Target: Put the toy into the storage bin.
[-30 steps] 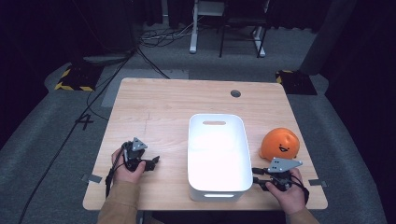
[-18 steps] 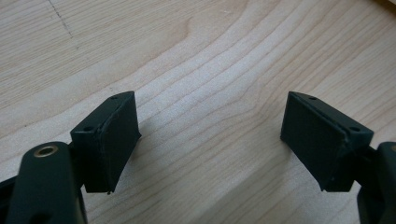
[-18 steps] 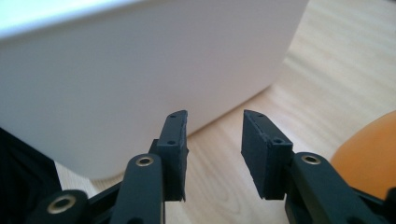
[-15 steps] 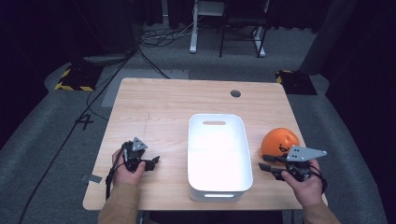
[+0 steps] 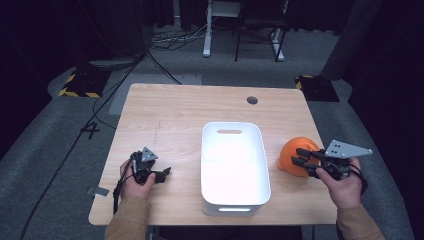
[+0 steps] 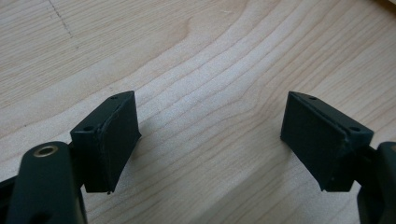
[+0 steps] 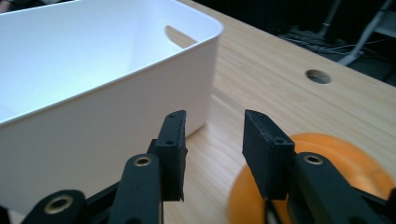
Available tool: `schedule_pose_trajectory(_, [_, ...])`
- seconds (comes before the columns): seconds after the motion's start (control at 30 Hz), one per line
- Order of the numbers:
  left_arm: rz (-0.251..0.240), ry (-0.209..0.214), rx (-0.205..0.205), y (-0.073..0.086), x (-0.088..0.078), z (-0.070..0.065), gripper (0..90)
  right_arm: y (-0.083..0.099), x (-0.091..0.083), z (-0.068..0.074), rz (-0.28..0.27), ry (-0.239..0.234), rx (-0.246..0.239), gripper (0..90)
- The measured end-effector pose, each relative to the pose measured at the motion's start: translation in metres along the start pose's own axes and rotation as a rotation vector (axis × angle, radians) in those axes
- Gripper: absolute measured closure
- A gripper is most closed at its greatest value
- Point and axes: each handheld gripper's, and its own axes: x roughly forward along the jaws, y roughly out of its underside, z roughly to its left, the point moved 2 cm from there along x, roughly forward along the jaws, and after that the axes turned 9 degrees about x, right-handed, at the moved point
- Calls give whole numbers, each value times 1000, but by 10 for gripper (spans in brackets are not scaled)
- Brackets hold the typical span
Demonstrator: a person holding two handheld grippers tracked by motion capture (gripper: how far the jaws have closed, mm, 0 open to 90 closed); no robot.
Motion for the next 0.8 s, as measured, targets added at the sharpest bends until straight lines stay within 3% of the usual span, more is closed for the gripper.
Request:
schedule_pose_trajectory(0.4, [0, 0, 0, 0, 0, 0, 197, 0, -15, -39, -40, 89, 64, 622])
schedule_pose_trajectory(0.8, [0, 0, 0, 0, 0, 0, 197, 10, -15, -65, -60, 90, 131, 630])
